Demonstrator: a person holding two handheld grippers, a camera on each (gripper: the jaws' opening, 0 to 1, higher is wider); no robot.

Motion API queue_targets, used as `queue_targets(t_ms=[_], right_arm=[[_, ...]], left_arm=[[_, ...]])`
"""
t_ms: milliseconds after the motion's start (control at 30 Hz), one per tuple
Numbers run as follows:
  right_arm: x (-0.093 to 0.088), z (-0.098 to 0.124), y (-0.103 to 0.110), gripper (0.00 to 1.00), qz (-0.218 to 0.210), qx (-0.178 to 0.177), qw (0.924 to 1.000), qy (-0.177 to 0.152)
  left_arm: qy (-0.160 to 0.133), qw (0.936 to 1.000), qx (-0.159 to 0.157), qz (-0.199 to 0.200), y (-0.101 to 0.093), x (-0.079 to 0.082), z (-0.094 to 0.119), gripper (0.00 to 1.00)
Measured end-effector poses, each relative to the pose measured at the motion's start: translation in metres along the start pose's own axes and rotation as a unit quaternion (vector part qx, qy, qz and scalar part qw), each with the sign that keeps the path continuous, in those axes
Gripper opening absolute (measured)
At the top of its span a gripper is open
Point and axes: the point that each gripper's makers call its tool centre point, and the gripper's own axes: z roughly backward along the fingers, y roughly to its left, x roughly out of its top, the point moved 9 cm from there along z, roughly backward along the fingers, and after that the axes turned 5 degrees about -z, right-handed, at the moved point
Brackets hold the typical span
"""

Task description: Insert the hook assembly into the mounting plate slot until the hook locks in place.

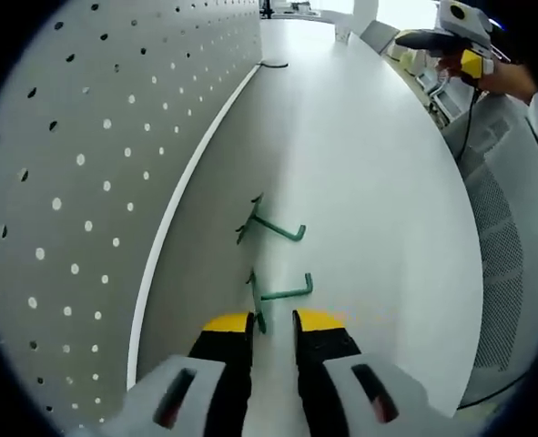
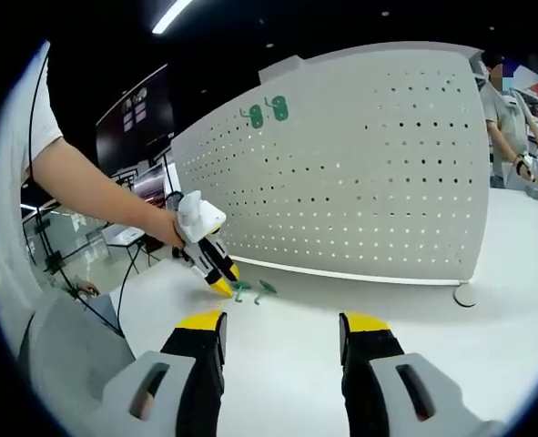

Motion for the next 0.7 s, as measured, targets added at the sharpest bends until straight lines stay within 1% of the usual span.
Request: queue_targets(t_ms=[133,200,300,333,433,567,700], right_arm=[[0.0001,0.0000,-0.0002,0.50,0.005,-0.001,1.0000,-0.002],[0.0007,-0.0004,0.0003,0.51,0.001,0.001,1.0000,-0.006],[0.0006,-0.0003,0.0007,0.53,0.000,0.002,1.0000,-0.005],[-0.0003,-0.0005,0.0005,0.54,0.001,0.000,1.0000,0.000],[-0.0005,-0.0008,0.0007,0.54,-0.001,0.001,1.0000,0.001],[-0.0009,-0.0014,0.0017,0.54,-0.002,0.003,1.0000,0.004],[-0.0015,-0.0016,0.0017,0.54,-0.002,0.005,1.0000,0.004]], left_arm=[[-0.005,1.0000,0.004,0.007,0.0002,-0.0015,0.0004,0.16],[-0.007,0.9999,0.008,0.008,0.0005,-0.0022,0.0004,0.14],[-0.005,0.9998,0.017,0.008,0.0016,-0.0030,0.0007,0.06],[-0.007,0.9998,0.016,0.011,0.0019,-0.0030,0.0007,0.06],[-0.009,0.9997,0.015,0.014,0.0021,-0.0033,0.0013,0.06],[-0.006,0.9998,0.019,0.007,0.0018,-0.0025,0.0012,0.04],[-0.004,0.9997,0.020,0.014,0.0018,-0.0022,0.0013,0.04]])
